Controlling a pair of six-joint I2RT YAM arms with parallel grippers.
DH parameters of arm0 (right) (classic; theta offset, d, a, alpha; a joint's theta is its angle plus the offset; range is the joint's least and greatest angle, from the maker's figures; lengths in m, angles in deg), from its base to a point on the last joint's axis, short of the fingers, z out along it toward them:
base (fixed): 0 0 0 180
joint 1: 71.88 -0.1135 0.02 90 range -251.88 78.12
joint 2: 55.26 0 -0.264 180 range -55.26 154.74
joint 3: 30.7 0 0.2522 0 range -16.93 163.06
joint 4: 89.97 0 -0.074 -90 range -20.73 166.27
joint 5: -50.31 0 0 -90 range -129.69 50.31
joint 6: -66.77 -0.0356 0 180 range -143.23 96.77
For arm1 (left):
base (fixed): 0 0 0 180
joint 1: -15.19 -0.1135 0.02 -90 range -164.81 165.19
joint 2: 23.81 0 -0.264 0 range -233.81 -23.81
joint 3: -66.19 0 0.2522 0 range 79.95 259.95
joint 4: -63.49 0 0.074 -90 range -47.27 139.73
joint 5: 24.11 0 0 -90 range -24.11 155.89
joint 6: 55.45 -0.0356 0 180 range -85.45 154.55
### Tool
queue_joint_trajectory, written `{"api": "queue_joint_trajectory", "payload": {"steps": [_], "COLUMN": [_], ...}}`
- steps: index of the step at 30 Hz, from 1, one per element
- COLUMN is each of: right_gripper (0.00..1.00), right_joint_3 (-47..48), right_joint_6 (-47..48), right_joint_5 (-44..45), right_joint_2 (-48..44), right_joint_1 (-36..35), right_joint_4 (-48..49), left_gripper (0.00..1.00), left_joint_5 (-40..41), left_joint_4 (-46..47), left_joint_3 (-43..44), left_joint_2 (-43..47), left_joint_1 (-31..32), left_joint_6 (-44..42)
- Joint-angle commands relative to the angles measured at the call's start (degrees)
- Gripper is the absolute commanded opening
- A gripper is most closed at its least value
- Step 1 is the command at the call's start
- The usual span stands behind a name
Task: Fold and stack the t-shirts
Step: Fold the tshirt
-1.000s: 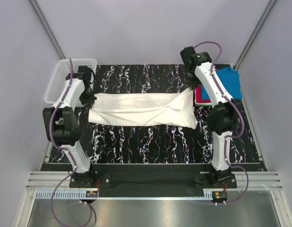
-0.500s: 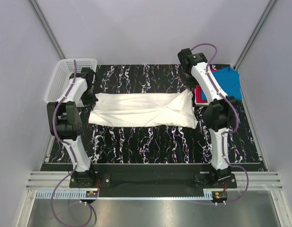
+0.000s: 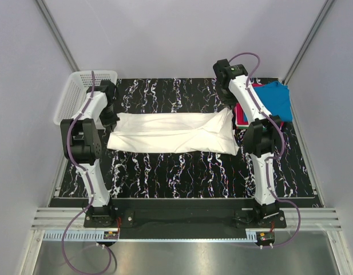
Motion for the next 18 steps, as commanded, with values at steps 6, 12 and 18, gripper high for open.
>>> {"api": "queue_joint_trajectory", "payload": {"steps": [6, 12, 18], "right_gripper": [0.00, 0.00, 0.00], "right_joint_3": [4.05, 4.40, 4.92], "right_joint_6": [-1.08, -1.08, -1.17], "right_joint_5": [3.46, 3.28, 2.58], "right_joint_2": [2.77, 4.27, 5.67], "right_joint_1": [0.88, 0.97, 0.97], "right_joint_4": [-1.01, -1.10, -1.10], "left_gripper": [0.00, 0.00, 0.00], "left_joint_5": [1.55, 0.85, 1.20], "left_joint_4": [-0.36, -0.53, -0.45], "left_joint_3": [6.03, 6.74, 6.83], "left_joint_2": [-4.02, -5.61, -6.31], "left_joint_1": [-0.17, 0.00, 0.53], "left_joint_6": [-1.75, -2.10, -2.19]}}
